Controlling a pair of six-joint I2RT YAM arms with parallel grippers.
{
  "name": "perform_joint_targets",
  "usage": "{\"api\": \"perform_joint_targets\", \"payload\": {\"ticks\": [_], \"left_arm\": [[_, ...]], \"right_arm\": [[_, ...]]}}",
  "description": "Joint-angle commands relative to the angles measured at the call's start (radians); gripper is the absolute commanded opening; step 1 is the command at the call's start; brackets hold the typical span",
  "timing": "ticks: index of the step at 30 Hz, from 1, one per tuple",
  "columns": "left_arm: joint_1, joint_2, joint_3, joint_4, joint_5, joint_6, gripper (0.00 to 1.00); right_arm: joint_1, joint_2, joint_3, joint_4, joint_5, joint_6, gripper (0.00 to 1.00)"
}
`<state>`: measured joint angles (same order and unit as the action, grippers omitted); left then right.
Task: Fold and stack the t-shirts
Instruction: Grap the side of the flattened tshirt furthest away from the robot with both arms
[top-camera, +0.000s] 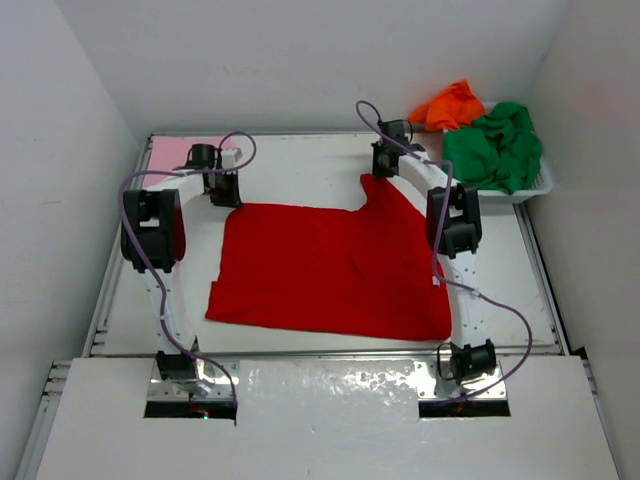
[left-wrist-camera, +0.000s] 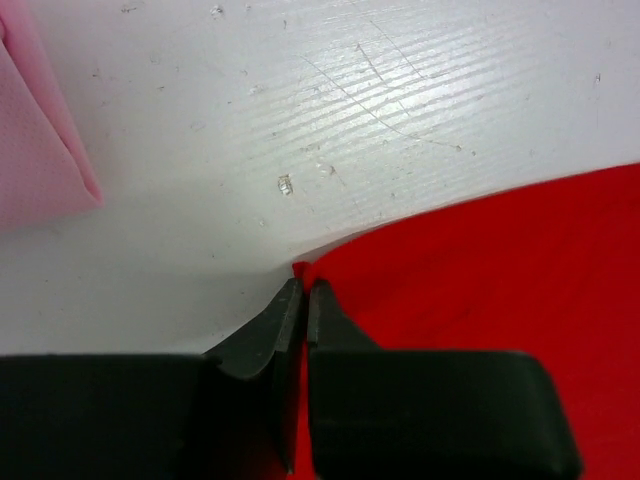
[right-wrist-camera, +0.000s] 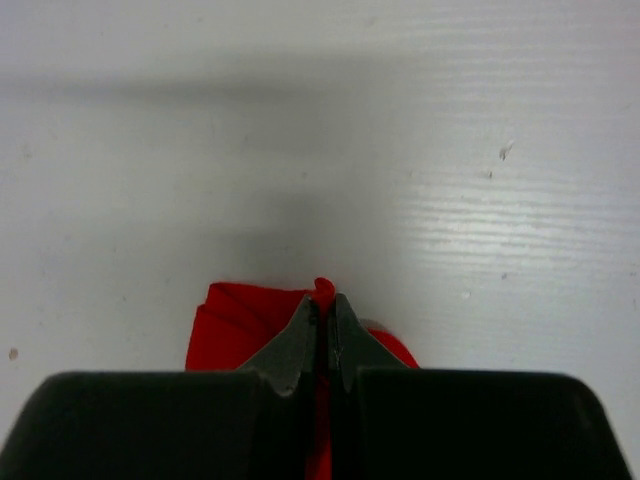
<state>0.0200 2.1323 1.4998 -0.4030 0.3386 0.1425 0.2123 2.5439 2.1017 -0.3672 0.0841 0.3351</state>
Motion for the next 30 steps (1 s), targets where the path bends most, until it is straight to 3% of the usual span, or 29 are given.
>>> {"api": "perform_joint_targets", "payload": {"ticks": [1,4,8,12,17,23,30], "left_arm": [[-0.009,-0.014,-0.016,-0.007,0.013,0.032,0.00],[-0.009,-0.099,-0.068,0.059,-0.025,0.095,0.00],[-0.011,-0.279,-0.168,0.124,-0.013,0.247,0.00],[-0.009,-0.386,-0.274,0.073,0.010,0.386,0.00],[-0.011,-0.494,-0.363,0.017,-0.013,0.524,0.00],[-0.011,-0.555,-0.452,-0.034,-0.004,0.632,0.00],[-0.009,-0.589,-0.452,-0.037,0.019,0.634,0.00]], "right_arm": [[0.002,-0.120,-0.046,-0.004,-0.049,-0.024,0.00],[-0.001,-0.251,-0.155,0.049,-0.056,-0.034,0.00],[-0.002,-0.494,-0.462,0.158,-0.063,-0.039,0.00],[-0.005,-0.749,-0.753,0.260,-0.050,-0.012,0.00],[-0.007,-1.052,-1.079,0.267,-0.008,0.024,0.00],[-0.017,-1.318,-1.272,0.174,0.046,0.045,0.00],[-0.068,-1.537,-1.384,0.010,0.082,0.059,0.00]]}}
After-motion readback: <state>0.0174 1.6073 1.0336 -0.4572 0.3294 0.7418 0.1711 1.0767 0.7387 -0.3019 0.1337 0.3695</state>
